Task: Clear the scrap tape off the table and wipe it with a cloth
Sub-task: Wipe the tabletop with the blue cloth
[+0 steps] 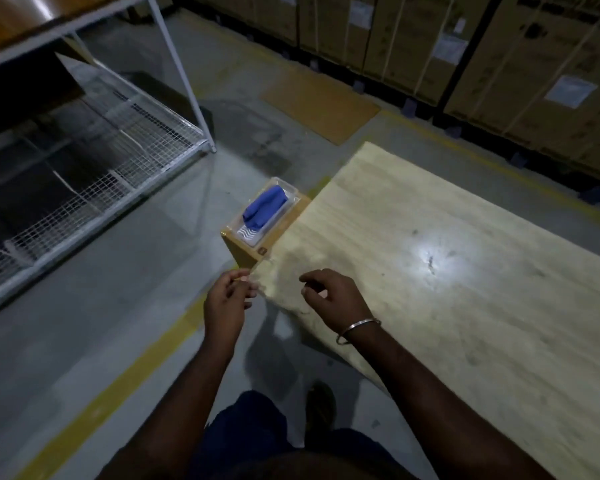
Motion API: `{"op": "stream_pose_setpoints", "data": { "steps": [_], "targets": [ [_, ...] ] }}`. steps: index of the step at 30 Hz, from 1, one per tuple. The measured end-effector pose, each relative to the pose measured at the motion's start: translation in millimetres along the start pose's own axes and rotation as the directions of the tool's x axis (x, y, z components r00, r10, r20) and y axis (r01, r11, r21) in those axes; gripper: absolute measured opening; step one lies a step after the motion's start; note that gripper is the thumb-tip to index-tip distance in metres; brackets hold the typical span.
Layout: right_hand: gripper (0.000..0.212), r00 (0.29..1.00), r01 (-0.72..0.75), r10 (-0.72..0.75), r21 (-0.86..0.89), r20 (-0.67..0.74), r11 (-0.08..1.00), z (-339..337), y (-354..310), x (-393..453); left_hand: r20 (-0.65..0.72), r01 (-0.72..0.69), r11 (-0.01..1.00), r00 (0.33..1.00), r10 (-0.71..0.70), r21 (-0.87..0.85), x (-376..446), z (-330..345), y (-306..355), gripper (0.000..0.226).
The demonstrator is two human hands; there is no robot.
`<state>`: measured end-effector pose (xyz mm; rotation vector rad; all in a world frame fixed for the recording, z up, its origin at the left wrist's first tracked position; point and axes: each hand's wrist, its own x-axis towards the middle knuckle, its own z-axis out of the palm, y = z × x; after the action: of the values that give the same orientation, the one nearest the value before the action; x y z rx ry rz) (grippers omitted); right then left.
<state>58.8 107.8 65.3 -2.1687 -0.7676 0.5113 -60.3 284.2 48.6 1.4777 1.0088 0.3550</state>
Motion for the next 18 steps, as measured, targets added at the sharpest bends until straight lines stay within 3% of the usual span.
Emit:
{"op": "stream_pose_setpoints", "data": {
  "steps": [3, 7, 9, 12, 18],
  "targets": [
    [0.022, 1.0, 0.001, -0.001, -0.009, -0.019, 1.0, 4, -6, 48, -0.024, 0.007, 0.998, 1.0, -0.006, 0.065, 84, -1, 3, 0.016],
    [0.022, 0.995, -0.072, 0.072, 0.002, -0.07, 0.997, 19, -6, 115, 0.12, -0.04, 0.95, 0.993, 0.003, 0.31, 216, 13, -4, 0.013],
    [0.024, 0.988, -0.126, 0.125, -0.002, -0.095, 0.992, 27, -7, 146, 0.243, -0.094, 0.862, 0.969, -0.034, 0.498, 275, 29, -11, 0.012],
    [0.03, 0.962, -0.24, 0.239, 0.013, -0.128, 0.971, 38, -16, 193, 0.373, -0.155, 0.654, 0.904, -0.207, 0.74, 355, 57, -21, 0.03],
    [0.027, 0.913, -0.345, 0.353, 0.071, -0.204, 0.936, 44, -27, 251, 0.474, -0.26, 0.476, 0.778, -0.412, 0.84, 439, 97, -43, 0.048]
  ]
}}
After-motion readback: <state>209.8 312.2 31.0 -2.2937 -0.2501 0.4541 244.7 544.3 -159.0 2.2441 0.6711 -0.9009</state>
